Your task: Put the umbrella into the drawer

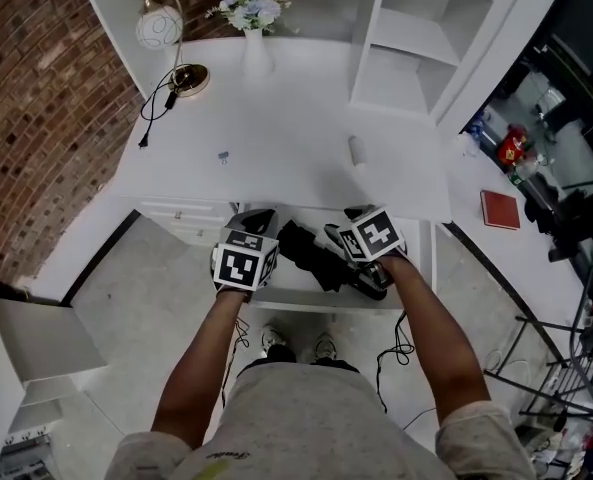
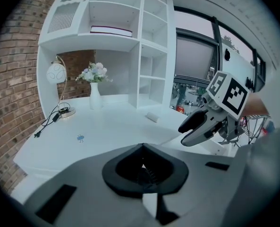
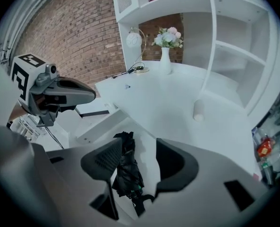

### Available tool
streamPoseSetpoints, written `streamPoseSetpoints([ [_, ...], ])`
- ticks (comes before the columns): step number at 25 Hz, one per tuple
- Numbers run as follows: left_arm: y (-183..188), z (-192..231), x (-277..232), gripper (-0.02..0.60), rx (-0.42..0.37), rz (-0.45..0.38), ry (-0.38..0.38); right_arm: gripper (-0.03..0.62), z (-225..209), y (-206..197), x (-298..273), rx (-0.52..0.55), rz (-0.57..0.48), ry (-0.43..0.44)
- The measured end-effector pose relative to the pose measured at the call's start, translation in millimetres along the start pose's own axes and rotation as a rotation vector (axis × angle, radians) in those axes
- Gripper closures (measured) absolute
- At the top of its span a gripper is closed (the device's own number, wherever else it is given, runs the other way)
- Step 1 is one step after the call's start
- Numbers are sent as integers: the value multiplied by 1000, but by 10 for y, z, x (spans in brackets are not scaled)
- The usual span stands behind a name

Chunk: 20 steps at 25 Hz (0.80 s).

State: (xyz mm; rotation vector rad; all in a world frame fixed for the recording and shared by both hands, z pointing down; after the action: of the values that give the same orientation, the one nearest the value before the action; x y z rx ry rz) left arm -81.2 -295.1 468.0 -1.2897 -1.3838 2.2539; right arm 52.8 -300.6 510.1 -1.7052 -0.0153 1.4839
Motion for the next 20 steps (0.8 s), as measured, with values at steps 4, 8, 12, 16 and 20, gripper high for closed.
streamPoseSetpoints([
  [4, 116, -63, 17, 584, -10, -15, -1, 373, -116, 93, 191, -17, -53, -42],
  [8, 262, -124, 33, 584, -29, -37, -4, 399, -227, 249, 404, -51, -141, -63],
  [12, 454, -162, 102, 584, -41, -80, -4, 427, -360, 394, 624, -48, -222, -125],
  [16, 629, -176, 175, 584, -51, -122, 5, 467, -395, 538, 864, -102, -321, -151],
  [20, 833, -238, 247, 584, -70, -167, 3, 514, -426, 600, 1083, -136, -388, -177],
])
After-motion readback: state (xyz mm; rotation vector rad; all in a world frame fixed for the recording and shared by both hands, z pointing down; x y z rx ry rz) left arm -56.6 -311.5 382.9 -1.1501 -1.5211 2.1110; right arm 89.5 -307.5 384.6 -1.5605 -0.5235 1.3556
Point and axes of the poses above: the fingertips, and each gripper's own axes: x backward along the fingers, z to its left, y out of its top, the point moved 1 cm from there along x, backward along the fingers, and after that the axes turned 12 degrees about -y, right-handed, at the moved point
